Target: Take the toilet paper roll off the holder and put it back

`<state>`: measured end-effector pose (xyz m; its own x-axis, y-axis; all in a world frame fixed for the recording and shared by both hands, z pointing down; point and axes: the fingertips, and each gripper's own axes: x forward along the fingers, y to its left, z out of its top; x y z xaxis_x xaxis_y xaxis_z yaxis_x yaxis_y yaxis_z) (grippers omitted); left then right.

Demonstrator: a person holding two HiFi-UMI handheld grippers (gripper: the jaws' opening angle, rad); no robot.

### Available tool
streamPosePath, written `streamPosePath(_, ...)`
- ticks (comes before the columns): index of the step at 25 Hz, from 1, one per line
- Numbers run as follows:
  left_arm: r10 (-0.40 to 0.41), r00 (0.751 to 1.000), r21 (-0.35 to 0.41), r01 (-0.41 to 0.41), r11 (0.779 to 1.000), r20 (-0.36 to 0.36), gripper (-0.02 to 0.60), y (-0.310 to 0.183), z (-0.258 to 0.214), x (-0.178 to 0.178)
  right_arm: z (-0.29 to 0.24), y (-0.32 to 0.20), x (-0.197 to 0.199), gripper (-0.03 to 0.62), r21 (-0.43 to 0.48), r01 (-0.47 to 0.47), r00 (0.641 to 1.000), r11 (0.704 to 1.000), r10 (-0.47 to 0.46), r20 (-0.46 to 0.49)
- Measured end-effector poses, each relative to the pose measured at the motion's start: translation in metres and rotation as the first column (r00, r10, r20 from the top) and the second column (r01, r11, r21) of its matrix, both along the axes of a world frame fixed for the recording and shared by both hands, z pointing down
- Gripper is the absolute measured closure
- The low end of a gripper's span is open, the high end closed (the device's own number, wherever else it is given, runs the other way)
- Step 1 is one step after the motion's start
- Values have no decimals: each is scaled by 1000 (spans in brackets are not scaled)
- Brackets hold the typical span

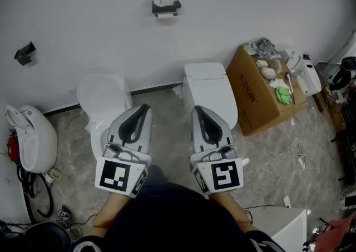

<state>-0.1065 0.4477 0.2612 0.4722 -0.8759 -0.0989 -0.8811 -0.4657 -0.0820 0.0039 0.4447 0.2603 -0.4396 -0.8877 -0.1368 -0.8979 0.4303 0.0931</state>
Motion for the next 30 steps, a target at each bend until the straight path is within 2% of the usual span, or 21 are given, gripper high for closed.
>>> streamPosePath(5,3,1000,9,-3,1000,9,556,-5,-3,6,2,-6,4,579,-15,7,1000,1000,-7,-2)
streamPosePath(9,-5,1000,27,4,1000,23,475,-20,-5,4,5,-20,7,579,-18,1,1000,1000,-1,-1)
streamPosePath(13,-5,999,7,4,1000,35,383,-42,3,0,10,-40,6,579,-22,-4,1000,1000,4,-5)
streamPosePath(22,2,1000,-6,-2,1000,17,379,-117,4,-8,5,-110,4,579,-11,-15,1000,1000,15,3)
streamPosePath(30,-1,999,3,1,1000,35,347,-189,-4,-17,-2,-181,-7,579,0,-16,1000,1000,16,5)
